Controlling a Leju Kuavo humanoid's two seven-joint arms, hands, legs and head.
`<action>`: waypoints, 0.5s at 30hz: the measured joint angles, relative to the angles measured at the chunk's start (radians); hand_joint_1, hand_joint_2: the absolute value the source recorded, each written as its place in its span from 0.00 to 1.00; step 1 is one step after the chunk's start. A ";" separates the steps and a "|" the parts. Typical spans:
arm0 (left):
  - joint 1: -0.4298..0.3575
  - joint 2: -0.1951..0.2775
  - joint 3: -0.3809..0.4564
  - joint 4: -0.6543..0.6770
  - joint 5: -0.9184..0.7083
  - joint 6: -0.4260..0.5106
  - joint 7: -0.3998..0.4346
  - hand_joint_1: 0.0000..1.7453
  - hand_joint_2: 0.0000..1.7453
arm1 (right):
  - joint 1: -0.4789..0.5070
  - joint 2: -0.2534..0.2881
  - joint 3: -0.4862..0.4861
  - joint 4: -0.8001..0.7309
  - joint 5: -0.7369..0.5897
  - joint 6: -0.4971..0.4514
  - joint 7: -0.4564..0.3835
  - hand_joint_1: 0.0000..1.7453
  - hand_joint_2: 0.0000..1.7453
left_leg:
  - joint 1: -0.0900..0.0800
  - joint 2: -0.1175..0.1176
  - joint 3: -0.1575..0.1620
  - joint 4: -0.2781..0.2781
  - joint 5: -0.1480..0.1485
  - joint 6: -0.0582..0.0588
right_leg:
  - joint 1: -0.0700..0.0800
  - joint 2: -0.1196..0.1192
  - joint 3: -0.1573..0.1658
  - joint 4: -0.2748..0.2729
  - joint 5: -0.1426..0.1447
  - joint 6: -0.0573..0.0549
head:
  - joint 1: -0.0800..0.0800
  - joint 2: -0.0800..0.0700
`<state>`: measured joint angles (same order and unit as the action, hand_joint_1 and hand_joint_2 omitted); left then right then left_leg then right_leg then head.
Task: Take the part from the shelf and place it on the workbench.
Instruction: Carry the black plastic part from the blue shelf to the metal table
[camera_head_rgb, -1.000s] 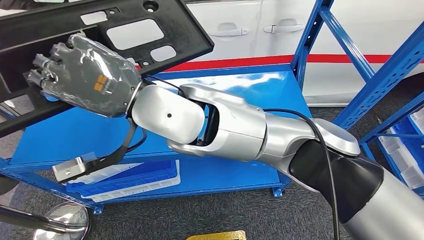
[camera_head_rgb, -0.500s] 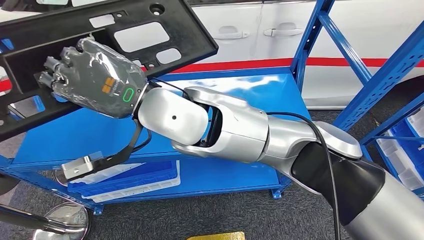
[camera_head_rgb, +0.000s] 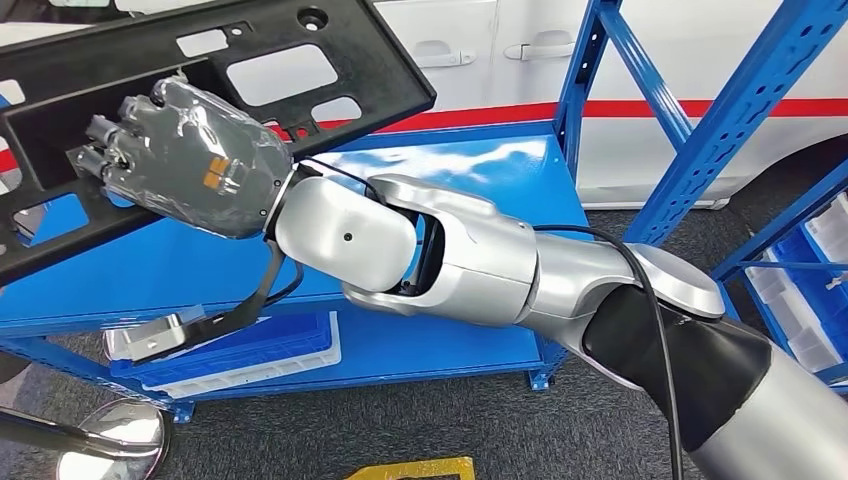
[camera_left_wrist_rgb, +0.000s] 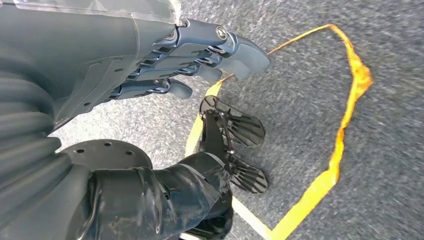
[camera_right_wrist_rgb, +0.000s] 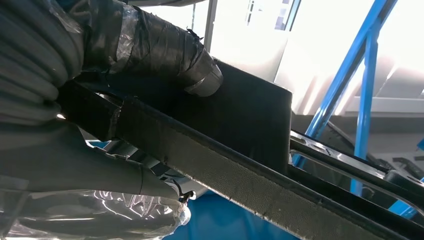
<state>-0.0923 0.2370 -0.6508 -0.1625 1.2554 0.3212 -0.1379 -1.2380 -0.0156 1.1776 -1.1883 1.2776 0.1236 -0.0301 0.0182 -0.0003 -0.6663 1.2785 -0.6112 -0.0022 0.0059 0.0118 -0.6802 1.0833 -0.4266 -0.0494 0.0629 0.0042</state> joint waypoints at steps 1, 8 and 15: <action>0.000 0.000 0.000 0.000 0.000 0.000 0.000 0.00 1.00 | 0.000 0.000 0.000 0.000 0.000 0.000 0.000 1.00 1.00 | -0.010 0.000 0.040 -0.061 0.029 0.012 | 0.004 0.001 -0.003 0.000 0.004 -0.002 | 0.000 0.000; -0.005 0.008 0.000 0.000 -0.001 0.002 0.002 0.00 1.00 | -0.002 -0.001 0.000 0.000 0.000 0.000 0.000 1.00 1.00 | -0.038 0.000 0.141 -0.282 0.113 0.047 | 0.000 0.000 -0.015 -0.021 0.040 0.020 | 0.000 0.000; -0.008 0.000 0.000 0.000 0.000 0.001 0.010 0.00 1.00 | -0.004 -0.004 0.000 0.004 0.000 0.005 -0.006 1.00 1.00 | -0.021 0.012 0.074 -0.299 0.186 0.043 | -0.023 -0.003 -0.058 0.235 -0.119 0.061 | 0.006 0.000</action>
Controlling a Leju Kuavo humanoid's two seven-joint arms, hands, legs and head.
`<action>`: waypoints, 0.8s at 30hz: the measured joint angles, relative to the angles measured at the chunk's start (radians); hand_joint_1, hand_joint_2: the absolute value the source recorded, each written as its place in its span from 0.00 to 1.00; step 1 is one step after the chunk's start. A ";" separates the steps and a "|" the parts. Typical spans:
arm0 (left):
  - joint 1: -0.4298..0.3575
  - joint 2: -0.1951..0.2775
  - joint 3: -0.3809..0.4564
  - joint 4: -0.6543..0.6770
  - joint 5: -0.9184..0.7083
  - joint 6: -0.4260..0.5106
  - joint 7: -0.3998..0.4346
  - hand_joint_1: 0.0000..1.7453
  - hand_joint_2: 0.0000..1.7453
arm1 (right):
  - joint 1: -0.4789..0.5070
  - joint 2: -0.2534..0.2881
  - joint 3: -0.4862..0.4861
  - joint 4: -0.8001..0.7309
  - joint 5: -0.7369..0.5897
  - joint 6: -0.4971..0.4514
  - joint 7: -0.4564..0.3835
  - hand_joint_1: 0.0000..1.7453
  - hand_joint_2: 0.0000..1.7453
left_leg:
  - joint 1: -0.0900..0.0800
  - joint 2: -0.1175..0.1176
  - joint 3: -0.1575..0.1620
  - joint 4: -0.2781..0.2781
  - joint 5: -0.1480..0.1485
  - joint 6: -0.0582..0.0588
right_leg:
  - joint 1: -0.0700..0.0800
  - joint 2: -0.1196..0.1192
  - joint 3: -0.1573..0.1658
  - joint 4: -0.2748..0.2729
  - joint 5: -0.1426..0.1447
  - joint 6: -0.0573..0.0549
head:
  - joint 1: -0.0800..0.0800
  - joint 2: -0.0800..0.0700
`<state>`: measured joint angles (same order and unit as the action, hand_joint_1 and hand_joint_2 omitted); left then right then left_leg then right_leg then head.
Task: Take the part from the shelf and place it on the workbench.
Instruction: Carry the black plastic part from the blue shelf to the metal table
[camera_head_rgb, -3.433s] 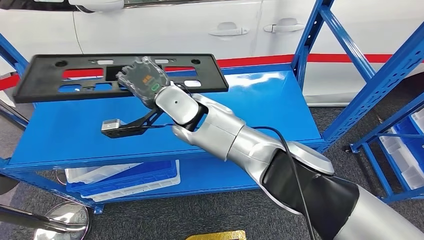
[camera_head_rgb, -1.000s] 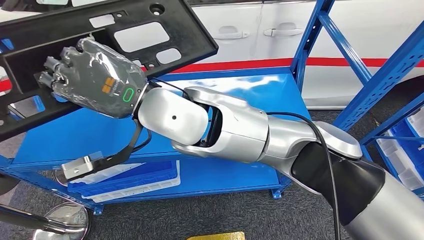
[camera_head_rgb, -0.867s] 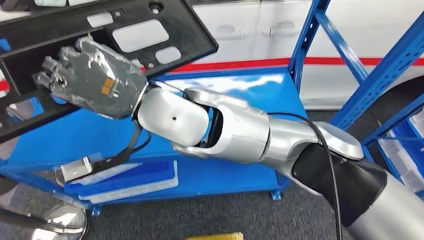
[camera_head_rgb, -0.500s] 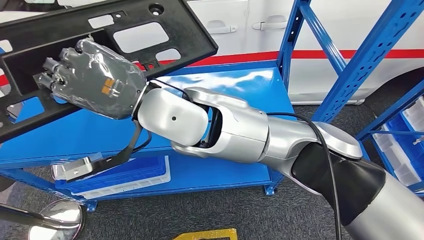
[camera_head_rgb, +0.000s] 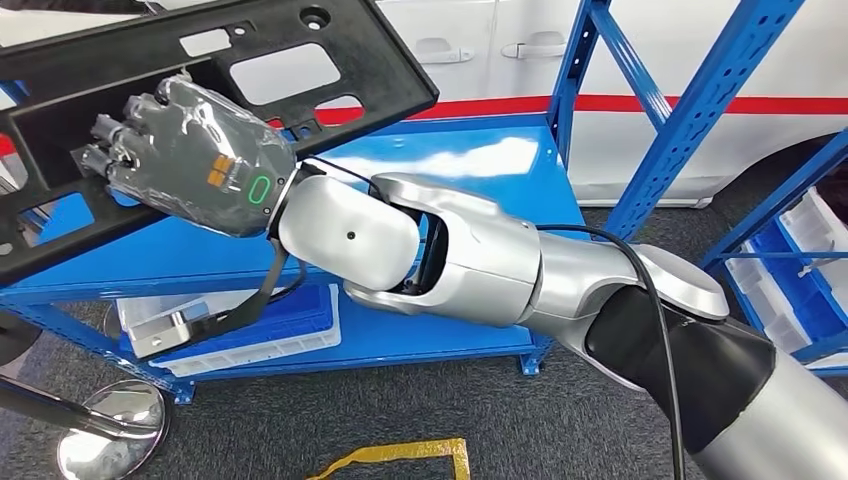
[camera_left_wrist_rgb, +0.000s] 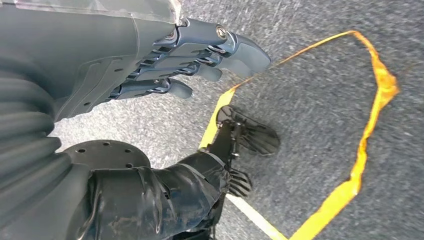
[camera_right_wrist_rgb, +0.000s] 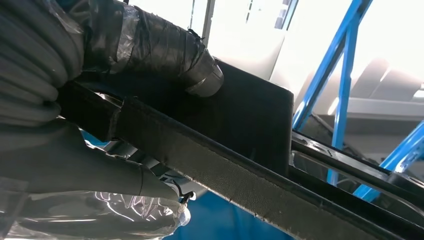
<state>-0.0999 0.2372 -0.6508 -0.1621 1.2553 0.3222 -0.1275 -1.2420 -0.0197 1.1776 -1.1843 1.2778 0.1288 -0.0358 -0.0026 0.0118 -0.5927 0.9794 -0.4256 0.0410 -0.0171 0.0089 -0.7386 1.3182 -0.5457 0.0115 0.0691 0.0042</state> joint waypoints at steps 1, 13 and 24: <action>0.000 0.000 0.000 0.000 0.000 -0.001 0.000 0.00 1.00 | -0.001 0.000 0.000 0.001 0.000 0.000 -0.001 1.00 1.00 | 0.004 0.000 -0.014 0.008 0.005 -0.005 | -0.007 -0.001 0.032 -0.031 0.027 0.007 | 0.000 0.000; 0.004 -0.006 0.000 0.000 -0.009 -0.007 0.007 0.00 1.00 | -0.016 0.006 0.000 0.005 0.000 0.000 -0.005 1.00 1.00 | 0.025 -0.007 -0.146 0.263 -0.153 -0.065 | 0.001 -0.005 0.096 -0.253 0.104 -0.056 | 0.000 0.000; -0.006 -0.007 0.000 0.000 -0.018 -0.010 0.004 0.00 1.00 | -0.016 0.005 0.000 0.010 0.000 -0.002 -0.004 1.00 1.00 | 0.003 -0.012 0.095 0.021 -0.108 -0.033 | 0.006 -0.007 0.020 -0.271 0.203 -0.028 | 0.000 0.000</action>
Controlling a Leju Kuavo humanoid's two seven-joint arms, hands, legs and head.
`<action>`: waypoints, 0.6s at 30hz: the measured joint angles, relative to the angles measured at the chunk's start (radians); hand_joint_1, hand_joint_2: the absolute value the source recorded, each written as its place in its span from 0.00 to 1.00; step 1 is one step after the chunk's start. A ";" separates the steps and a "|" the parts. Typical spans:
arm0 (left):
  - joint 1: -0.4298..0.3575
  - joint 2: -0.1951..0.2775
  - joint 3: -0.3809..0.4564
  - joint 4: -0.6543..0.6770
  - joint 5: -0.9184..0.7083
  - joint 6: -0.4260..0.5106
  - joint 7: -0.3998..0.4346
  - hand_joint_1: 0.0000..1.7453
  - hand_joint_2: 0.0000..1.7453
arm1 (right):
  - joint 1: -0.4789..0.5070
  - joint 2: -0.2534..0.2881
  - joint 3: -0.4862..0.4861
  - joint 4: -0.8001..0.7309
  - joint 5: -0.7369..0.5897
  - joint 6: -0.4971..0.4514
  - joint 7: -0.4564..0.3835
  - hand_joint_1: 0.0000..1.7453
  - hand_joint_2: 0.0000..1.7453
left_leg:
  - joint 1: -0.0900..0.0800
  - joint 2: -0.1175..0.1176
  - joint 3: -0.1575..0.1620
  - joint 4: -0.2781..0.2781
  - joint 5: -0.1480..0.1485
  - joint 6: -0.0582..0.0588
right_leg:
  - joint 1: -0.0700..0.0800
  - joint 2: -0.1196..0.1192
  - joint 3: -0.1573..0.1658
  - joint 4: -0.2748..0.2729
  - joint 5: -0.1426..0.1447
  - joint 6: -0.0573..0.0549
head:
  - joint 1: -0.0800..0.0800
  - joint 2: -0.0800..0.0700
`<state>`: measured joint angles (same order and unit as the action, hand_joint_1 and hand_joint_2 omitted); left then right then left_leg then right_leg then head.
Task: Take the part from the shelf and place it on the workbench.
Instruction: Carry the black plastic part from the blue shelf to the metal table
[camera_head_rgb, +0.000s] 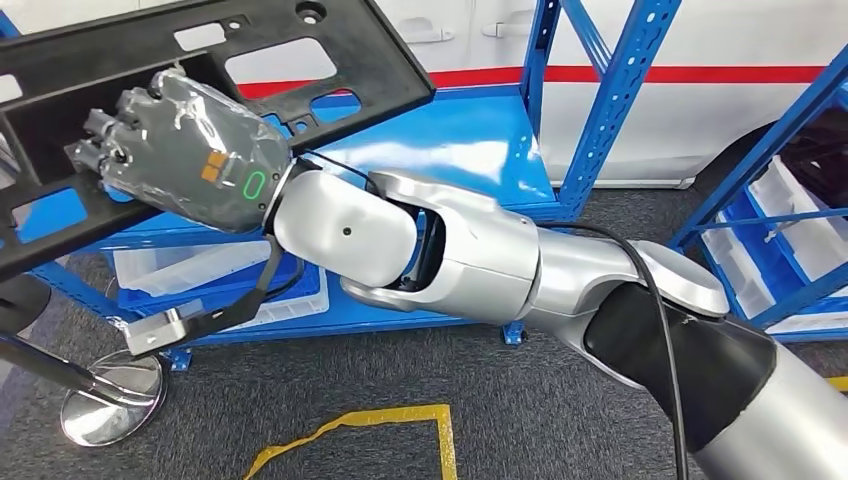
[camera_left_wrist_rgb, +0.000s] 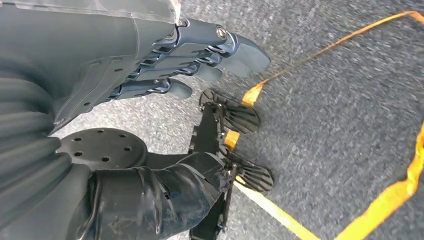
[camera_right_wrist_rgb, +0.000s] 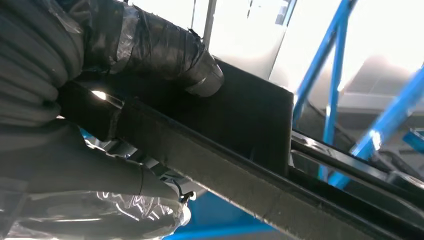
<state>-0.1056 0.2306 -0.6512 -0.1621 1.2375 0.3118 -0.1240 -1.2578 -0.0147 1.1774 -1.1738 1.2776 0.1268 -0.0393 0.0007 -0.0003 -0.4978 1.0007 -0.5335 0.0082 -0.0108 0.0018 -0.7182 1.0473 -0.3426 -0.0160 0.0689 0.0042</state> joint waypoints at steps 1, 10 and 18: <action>-0.001 0.000 0.000 0.000 0.000 0.000 0.000 0.00 1.00 | 0.000 -0.001 0.000 0.001 0.000 0.000 0.000 1.00 1.00 | 0.001 0.002 -0.005 -0.007 0.013 0.006 | 0.000 0.000 -0.004 0.002 -0.007 0.005 | 0.000 0.000; 0.000 -0.003 0.000 0.000 0.000 0.000 -0.001 0.00 1.00 | 0.004 -0.002 0.000 0.009 0.000 0.000 0.000 1.00 1.00 | 0.003 0.010 -0.134 0.016 0.107 0.020 | 0.001 0.001 0.036 0.216 -0.138 0.011 | 0.008 0.000; 0.005 -0.003 0.000 0.001 -0.002 0.003 0.001 0.00 1.00 | 0.005 0.000 0.000 0.013 0.000 0.002 0.001 1.00 1.00 | 0.009 0.005 -0.199 0.072 0.091 -0.023 | 0.008 -0.002 0.137 0.001 -0.134 -0.025 | 0.009 0.000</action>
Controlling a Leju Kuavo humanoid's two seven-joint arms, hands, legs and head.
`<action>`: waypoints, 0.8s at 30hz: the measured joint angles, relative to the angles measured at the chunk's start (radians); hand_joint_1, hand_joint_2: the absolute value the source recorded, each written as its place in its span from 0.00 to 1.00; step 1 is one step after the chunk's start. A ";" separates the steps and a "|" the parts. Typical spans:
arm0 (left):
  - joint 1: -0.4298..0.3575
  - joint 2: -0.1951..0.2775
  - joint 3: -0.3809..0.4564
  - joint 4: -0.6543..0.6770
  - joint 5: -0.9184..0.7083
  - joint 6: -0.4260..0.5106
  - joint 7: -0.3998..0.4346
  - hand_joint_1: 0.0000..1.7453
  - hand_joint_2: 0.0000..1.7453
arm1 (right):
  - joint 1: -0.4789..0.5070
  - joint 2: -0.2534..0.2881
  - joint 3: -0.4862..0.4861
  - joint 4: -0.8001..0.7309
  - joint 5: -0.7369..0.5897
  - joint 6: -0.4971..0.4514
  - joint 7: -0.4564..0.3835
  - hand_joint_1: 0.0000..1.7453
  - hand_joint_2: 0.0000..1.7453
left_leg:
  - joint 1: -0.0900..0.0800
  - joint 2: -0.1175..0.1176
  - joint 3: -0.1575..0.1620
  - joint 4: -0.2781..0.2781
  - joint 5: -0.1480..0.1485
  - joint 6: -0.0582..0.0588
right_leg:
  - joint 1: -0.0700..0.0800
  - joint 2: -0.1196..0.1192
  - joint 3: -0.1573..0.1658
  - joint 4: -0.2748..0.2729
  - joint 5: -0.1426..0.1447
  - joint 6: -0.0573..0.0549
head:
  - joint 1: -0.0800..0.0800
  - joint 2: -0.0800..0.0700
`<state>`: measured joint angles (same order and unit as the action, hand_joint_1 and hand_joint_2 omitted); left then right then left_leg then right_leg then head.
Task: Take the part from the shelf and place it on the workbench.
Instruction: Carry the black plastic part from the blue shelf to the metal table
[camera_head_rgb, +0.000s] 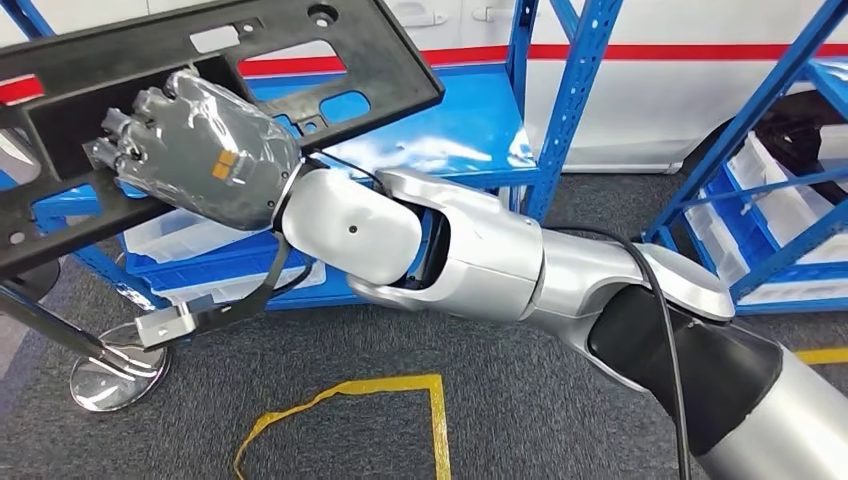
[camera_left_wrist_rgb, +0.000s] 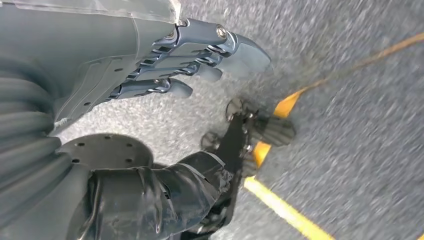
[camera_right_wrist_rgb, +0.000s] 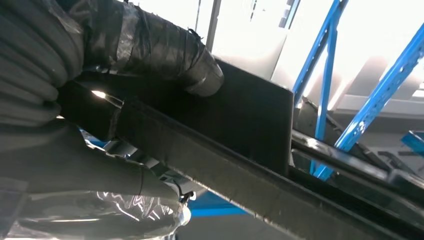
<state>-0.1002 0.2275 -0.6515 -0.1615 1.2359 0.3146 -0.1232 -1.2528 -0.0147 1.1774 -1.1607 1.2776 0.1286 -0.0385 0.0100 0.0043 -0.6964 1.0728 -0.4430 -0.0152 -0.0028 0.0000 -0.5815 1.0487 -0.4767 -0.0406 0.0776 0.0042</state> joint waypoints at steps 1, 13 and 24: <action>0.000 0.000 0.000 0.000 0.000 0.000 0.000 0.00 1.00 | 0.000 0.001 0.000 0.000 0.000 0.000 0.000 1.00 1.00 | 0.002 0.000 -0.014 0.046 -0.049 -0.005 | -0.001 -0.001 -0.012 -0.001 0.012 -0.005 | -0.001 0.000; -0.006 0.003 0.000 0.000 -0.001 -0.001 -0.001 0.00 1.00 | 0.001 0.003 0.000 0.005 0.000 0.000 0.000 1.00 1.00 | -0.009 -0.005 0.188 -0.070 -0.073 0.017 | -0.001 0.000 -0.122 -0.013 0.135 0.020 | -0.002 0.000; -0.006 0.002 0.000 0.000 -0.001 -0.006 0.001 0.00 1.00 | 0.001 0.002 0.000 0.015 0.000 0.001 0.000 1.00 1.00 | -0.008 0.005 0.031 -0.056 0.049 0.039 | 0.002 0.002 -0.041 0.139 -0.001 0.032 | 0.005 0.000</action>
<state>-0.1063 0.2290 -0.6516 -0.1614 1.2347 0.3082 -0.1226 -1.2514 -0.0128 1.1772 -1.1457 1.2776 0.1297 -0.0388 0.0023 0.0093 -0.6658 1.0171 -0.3942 0.0233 -0.0005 0.0021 -0.6230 1.1872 -0.4775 -0.0087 0.0823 0.0042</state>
